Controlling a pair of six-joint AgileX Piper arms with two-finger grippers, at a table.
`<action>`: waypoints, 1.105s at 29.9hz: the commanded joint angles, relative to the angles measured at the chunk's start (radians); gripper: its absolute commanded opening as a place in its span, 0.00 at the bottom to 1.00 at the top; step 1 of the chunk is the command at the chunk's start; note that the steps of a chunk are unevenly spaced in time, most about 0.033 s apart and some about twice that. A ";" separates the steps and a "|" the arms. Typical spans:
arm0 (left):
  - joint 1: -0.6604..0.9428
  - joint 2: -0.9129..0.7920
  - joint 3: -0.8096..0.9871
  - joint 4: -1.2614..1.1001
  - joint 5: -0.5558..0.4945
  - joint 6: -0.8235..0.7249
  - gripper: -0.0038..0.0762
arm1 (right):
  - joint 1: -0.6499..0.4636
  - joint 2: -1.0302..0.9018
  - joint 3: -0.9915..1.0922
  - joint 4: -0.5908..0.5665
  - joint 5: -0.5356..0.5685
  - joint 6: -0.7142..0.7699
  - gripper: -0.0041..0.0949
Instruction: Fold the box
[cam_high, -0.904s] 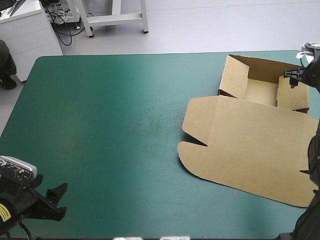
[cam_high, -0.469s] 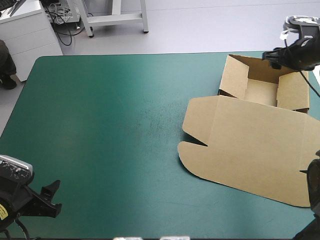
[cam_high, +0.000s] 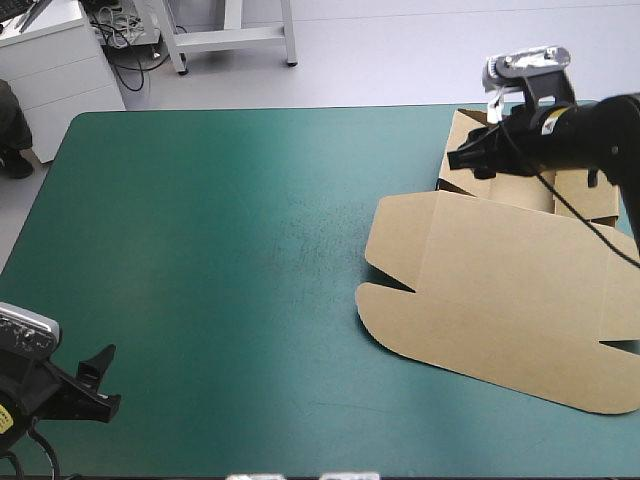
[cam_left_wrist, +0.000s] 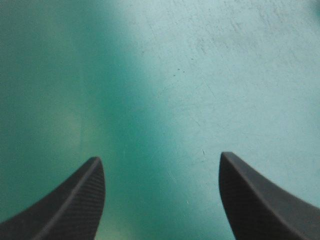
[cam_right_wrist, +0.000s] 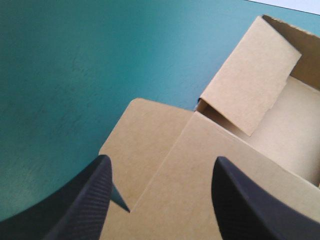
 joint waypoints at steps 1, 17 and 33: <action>-0.006 0.009 -0.020 0.018 -0.082 0.000 0.64 | 0.043 -0.136 0.097 -0.008 -0.120 -0.007 0.54; -0.006 -0.009 0.121 -0.042 -0.151 0.000 0.63 | 0.072 -0.630 0.677 0.003 -0.357 -0.181 0.31; -0.006 -0.303 0.334 -0.095 -0.245 0.006 0.53 | 0.072 -0.992 1.060 0.003 -0.366 -0.156 0.02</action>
